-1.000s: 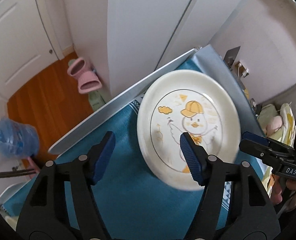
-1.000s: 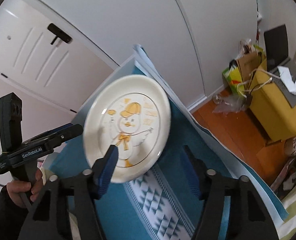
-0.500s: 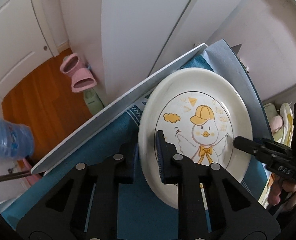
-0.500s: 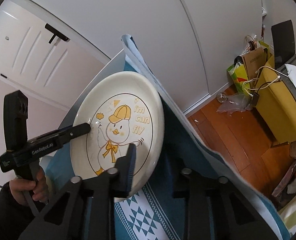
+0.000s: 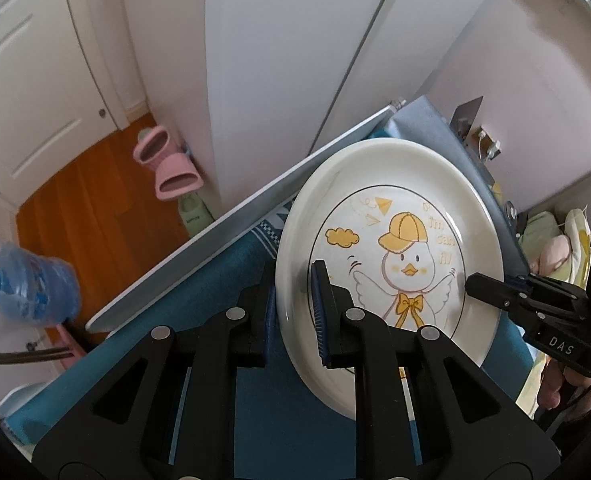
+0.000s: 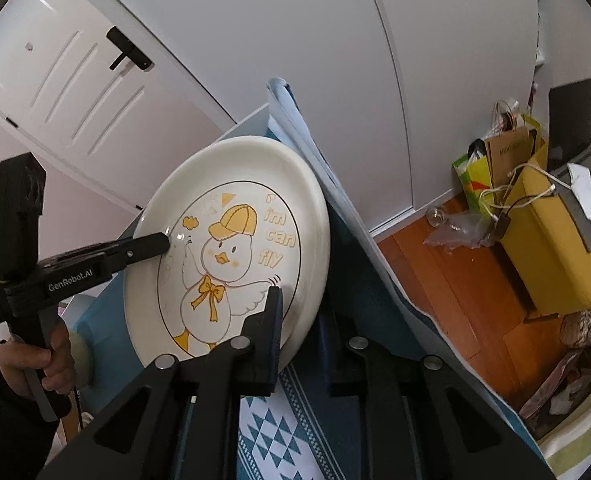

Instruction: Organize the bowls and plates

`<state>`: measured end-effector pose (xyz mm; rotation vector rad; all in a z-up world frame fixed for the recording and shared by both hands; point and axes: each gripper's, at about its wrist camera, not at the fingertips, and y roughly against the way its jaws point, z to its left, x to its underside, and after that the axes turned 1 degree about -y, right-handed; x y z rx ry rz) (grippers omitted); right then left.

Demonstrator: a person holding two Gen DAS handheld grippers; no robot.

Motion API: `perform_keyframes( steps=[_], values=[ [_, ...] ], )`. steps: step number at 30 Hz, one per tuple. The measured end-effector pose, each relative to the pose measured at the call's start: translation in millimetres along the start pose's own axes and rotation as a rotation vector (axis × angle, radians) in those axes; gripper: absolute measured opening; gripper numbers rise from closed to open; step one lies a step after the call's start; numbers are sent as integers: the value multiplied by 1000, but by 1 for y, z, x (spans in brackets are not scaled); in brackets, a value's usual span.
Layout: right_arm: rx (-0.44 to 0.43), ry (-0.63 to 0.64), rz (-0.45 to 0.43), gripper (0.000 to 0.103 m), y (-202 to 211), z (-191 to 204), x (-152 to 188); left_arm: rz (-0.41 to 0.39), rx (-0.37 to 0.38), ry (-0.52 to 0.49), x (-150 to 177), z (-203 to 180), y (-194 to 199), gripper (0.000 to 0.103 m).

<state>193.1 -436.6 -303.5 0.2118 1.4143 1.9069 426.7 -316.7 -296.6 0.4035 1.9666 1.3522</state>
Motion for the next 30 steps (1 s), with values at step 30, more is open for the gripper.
perform_keyframes(
  steps=[30],
  values=[
    [-179,344,70,15,117,148,118,-217,-158,326,232,9,245,14]
  ],
)
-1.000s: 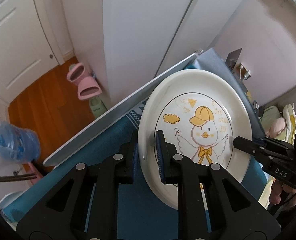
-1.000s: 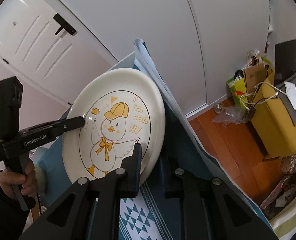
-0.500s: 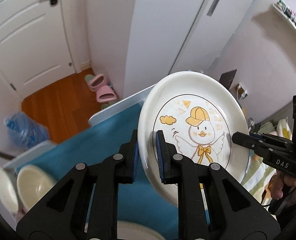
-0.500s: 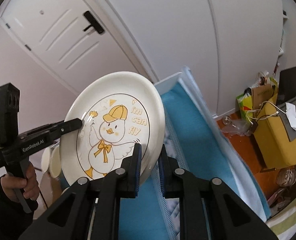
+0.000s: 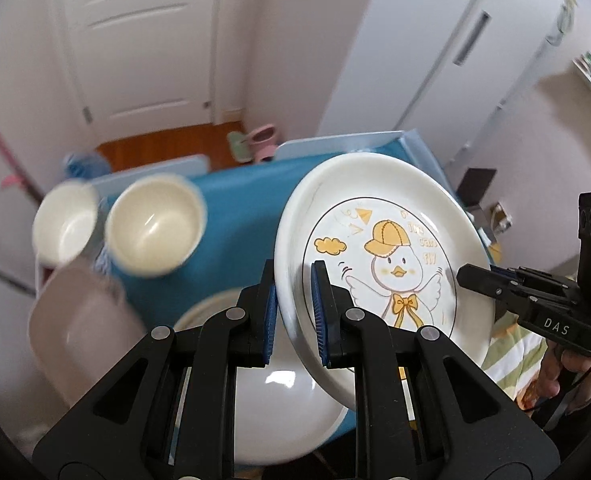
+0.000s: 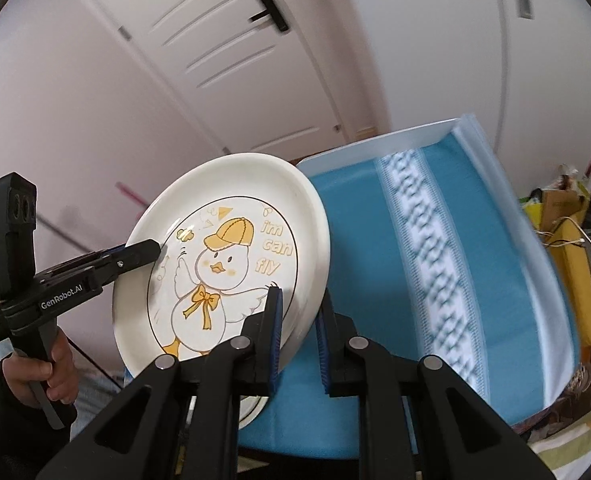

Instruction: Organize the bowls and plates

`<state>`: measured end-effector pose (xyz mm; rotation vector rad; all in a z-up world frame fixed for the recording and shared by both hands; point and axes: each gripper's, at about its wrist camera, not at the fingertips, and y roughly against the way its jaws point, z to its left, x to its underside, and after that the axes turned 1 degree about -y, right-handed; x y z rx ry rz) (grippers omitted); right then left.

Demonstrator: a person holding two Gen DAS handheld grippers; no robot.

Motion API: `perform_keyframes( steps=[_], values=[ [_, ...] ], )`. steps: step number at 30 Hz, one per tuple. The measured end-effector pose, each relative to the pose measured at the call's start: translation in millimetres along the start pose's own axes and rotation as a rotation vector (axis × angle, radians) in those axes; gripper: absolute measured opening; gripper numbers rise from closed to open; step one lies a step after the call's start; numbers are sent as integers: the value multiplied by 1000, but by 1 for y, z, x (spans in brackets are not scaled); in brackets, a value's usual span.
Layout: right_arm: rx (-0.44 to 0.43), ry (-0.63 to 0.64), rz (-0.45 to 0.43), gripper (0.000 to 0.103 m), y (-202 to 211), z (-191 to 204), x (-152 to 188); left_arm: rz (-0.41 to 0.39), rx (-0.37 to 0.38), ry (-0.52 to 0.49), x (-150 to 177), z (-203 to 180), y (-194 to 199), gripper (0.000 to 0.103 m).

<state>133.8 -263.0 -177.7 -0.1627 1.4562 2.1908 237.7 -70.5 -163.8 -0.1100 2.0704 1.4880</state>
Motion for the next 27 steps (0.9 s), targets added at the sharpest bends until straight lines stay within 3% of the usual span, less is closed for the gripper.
perform_keyframes(
  steps=[9,16,27],
  values=[
    [-81,165,130,15,-50,30,34,27,-131,186,82,42,5,14],
    [-92,275,200,15,-83,36,48,56,-172,306,136,64,-15,14],
    [-78,386,214,15,-105,38,47,60,-227,340,159,58,-46,14]
  ],
)
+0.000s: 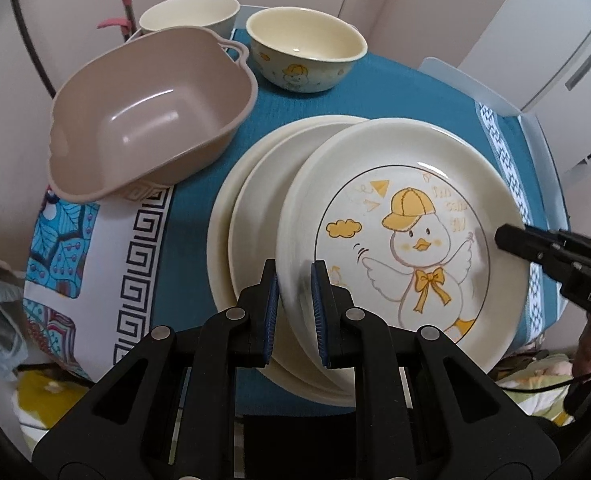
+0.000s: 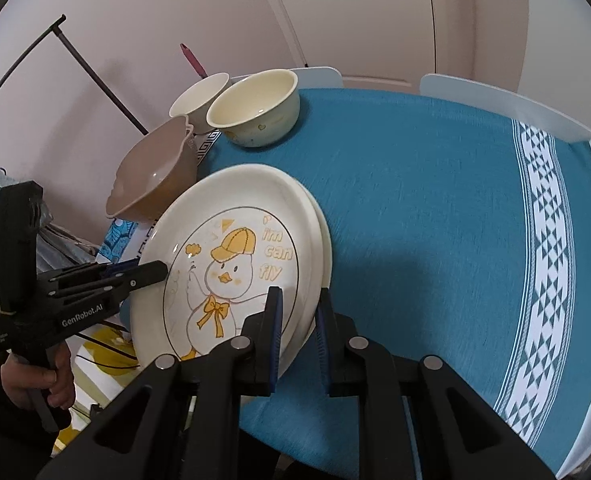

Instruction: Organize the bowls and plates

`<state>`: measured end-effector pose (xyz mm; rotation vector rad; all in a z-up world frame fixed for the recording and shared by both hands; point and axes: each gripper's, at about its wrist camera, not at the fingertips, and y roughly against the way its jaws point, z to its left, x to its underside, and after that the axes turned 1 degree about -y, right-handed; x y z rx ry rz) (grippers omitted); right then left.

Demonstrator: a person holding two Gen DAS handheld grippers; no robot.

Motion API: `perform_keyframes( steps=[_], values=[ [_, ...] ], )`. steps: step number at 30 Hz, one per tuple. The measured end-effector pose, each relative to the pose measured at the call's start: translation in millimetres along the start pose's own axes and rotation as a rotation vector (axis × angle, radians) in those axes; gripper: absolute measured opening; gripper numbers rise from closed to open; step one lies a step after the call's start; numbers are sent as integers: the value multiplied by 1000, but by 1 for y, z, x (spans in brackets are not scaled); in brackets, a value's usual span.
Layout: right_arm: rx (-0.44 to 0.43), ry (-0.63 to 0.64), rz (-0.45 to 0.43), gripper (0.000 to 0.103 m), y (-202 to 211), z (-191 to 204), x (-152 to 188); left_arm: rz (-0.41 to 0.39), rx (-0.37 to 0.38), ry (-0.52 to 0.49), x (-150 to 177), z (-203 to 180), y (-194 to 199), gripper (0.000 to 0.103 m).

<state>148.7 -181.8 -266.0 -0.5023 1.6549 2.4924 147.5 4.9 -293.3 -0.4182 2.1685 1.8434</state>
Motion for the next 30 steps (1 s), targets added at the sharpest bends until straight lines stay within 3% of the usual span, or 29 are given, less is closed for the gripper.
perform_keyframes(
  steps=[6,16,30],
  values=[
    [11,36,2,15,-3,-1,-1,-15,-41,-21,-1,-3,0,14],
    [22,102,9,15,-7,3,-5,-35,-224,-134,-3,-26,-3,16],
    [85,206,5,15,-14,13,-5,-34,-379,-224,2,-41,-3,16]
  ],
)
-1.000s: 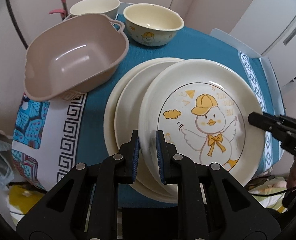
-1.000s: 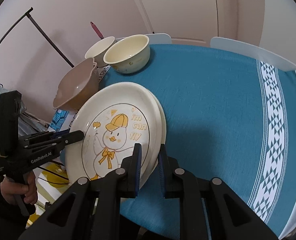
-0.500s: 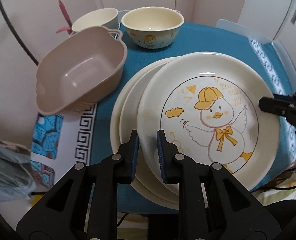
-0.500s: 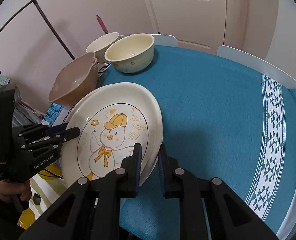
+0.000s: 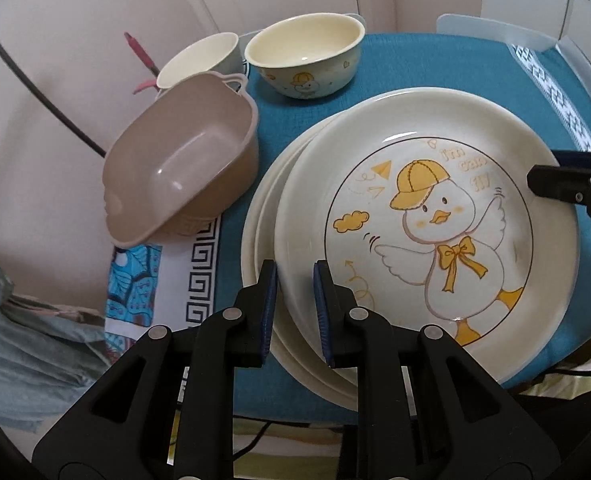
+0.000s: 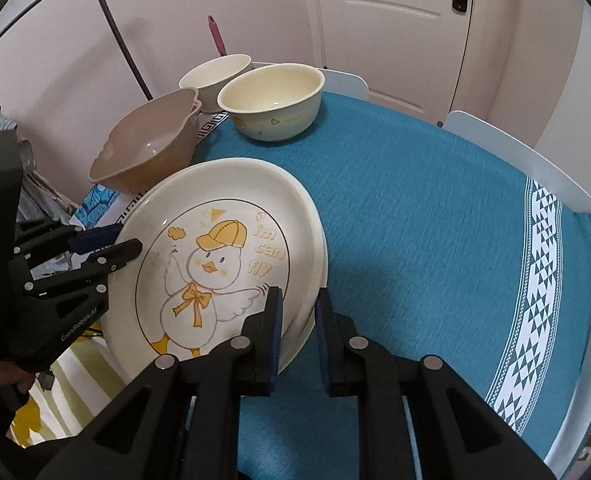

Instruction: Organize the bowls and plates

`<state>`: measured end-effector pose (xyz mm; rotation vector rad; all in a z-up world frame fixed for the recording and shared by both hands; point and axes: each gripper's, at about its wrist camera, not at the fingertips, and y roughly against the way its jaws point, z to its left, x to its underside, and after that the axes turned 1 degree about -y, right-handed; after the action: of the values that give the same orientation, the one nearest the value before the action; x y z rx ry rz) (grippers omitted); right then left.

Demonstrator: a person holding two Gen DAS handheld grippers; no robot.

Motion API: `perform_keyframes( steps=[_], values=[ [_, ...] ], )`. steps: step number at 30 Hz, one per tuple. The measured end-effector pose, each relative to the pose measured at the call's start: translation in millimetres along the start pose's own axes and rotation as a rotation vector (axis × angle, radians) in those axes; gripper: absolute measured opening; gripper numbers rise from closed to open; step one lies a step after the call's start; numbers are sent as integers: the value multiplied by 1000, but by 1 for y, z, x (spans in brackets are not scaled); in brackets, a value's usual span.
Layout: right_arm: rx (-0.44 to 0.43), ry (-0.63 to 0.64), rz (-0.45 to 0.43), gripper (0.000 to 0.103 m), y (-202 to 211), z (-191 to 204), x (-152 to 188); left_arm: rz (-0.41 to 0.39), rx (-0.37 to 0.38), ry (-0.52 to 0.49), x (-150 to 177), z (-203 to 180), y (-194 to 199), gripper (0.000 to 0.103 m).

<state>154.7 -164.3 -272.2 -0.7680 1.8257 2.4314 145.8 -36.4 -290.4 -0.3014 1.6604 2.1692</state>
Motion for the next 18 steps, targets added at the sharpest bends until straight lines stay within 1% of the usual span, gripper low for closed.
perform_keyframes(
  steps=[3,7,15,18],
  values=[
    [-3,0,0,15,-1,-1,-1,2,-13,-7,1,-1,1,16],
    [1,5,5,15,-4,0,-2,2,-50,-31,3,-3,4,16],
    [0,9,8,15,-10,0,-4,11,-51,-24,2,0,4,16],
    [-7,4,12,15,-11,-2,-3,20,-39,-16,1,1,4,16]
  ],
)
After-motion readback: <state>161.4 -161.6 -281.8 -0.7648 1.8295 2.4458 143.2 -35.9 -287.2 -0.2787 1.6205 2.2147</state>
